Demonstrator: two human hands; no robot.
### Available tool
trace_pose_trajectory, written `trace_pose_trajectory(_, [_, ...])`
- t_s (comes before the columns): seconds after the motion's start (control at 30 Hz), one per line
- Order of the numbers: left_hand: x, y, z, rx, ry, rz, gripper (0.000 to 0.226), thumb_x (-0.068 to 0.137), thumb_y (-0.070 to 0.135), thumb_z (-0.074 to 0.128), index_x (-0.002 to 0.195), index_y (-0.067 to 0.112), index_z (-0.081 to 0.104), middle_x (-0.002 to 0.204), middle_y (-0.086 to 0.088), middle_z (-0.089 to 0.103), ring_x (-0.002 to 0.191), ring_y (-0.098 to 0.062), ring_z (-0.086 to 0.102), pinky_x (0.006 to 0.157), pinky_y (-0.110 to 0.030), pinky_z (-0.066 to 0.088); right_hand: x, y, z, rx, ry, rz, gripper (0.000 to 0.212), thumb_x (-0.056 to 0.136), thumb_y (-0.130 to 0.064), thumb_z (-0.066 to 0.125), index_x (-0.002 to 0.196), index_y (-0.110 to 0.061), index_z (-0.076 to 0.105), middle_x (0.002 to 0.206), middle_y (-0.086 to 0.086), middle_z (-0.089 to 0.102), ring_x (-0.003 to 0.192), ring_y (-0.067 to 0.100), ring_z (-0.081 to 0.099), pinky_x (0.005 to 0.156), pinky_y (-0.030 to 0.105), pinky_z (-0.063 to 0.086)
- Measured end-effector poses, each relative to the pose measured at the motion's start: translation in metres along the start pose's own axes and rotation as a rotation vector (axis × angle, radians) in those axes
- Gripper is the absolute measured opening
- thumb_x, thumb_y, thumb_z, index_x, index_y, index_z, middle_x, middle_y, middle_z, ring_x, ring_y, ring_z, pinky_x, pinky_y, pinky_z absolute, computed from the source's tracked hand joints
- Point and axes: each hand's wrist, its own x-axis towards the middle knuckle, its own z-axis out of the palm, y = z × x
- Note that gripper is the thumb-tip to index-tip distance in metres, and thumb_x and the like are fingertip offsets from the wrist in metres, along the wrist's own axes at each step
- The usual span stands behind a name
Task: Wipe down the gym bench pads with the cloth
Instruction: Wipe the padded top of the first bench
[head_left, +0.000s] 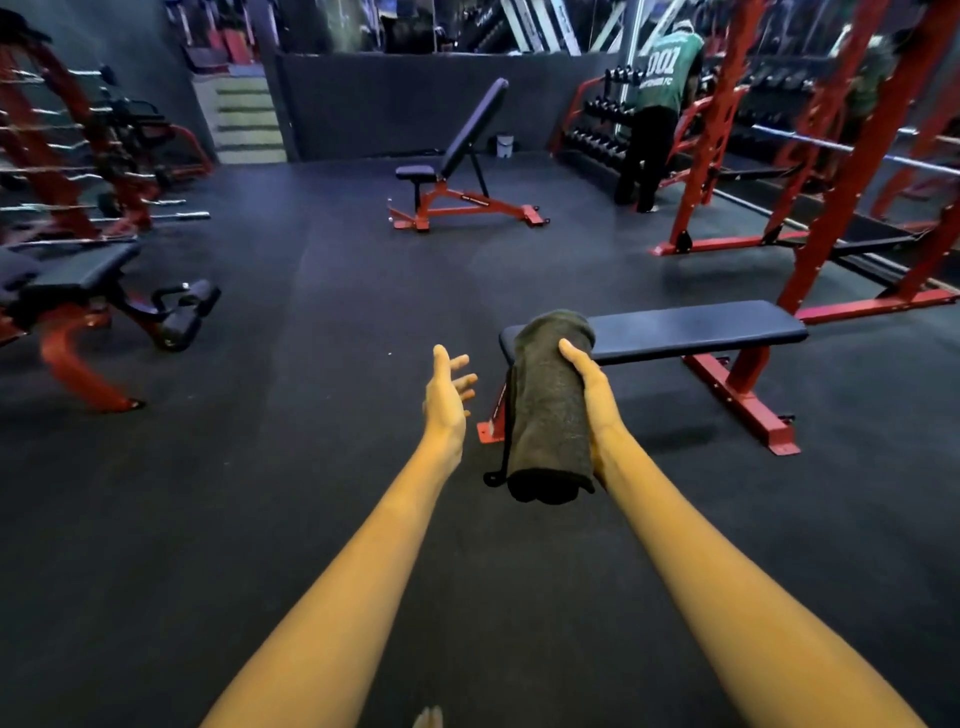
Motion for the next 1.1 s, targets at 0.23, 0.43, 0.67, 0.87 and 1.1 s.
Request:
trace_pose_trajectory(0.23, [0.181, -0.002, 0.074, 0.014, -0.096, -0.048, 0.058, 0.101, 0.049, 0.019, 0.129, 0.013, 0.054, 0.119, -0.007, 0.057, 0.103, -0.018, 0.053, 0.079, -0.027, 0.043, 0.174, -0.039, -0.016, 0.047, 0.131, -0.01, 0.1, 0.049, -0.054, 0.084, 0.134, -0.012, 0.052, 0.116, 0.019, 0.067, 0.101, 0.036, 0.067, 0.076, 0.043, 0.056])
trace_pose_trajectory(0.43, [0.331, -0.003, 0.133, 0.061, -0.116, -0.095, 0.057, 0.101, 0.048, 0.022, 0.127, 0.011, 0.055, 0.127, -0.012, 0.056, 0.106, -0.018, 0.051, 0.087, -0.03, 0.036, 0.302, -0.07, -0.032, 0.045, 0.267, -0.019, 0.081, 0.065, -0.048, 0.078, 0.134, -0.016, 0.048, 0.112, 0.019, 0.068, 0.095, 0.034, 0.069, 0.072, 0.042, 0.057])
trace_pose_trajectory(0.67, [0.483, -0.044, 0.197, 0.141, -0.128, -0.166, 0.055, 0.1, 0.051, 0.02, 0.122, 0.017, 0.058, 0.125, -0.01, 0.058, 0.114, -0.023, 0.053, 0.1, -0.039, 0.036, 0.455, -0.087, -0.08, -0.003, 0.347, 0.035, 0.062, 0.085, -0.039, 0.066, 0.138, -0.018, 0.042, 0.117, 0.016, 0.063, 0.097, 0.031, 0.066, 0.073, 0.041, 0.056])
trace_pose_trajectory(0.87, [0.603, -0.086, 0.248, 0.2, 0.001, -0.282, 0.054, 0.101, 0.047, 0.022, 0.126, 0.014, 0.057, 0.127, -0.011, 0.058, 0.117, -0.024, 0.053, 0.102, -0.04, 0.036, 0.596, -0.097, -0.114, -0.07, 0.357, 0.186, 0.056, 0.088, -0.035, 0.064, 0.137, -0.019, 0.042, 0.117, 0.015, 0.061, 0.094, 0.029, 0.065, 0.065, 0.035, 0.054])
trace_pose_trajectory(1.1, [0.706, -0.132, 0.275, 0.275, 0.069, -0.348, 0.048, 0.103, 0.041, 0.025, 0.129, 0.014, 0.055, 0.129, -0.01, 0.056, 0.12, -0.022, 0.051, 0.102, -0.036, 0.035, 0.739, -0.087, -0.122, -0.236, 0.339, 0.291, 0.058, 0.086, -0.03, 0.068, 0.139, -0.022, 0.044, 0.108, 0.005, 0.061, 0.088, 0.021, 0.063, 0.061, 0.03, 0.052])
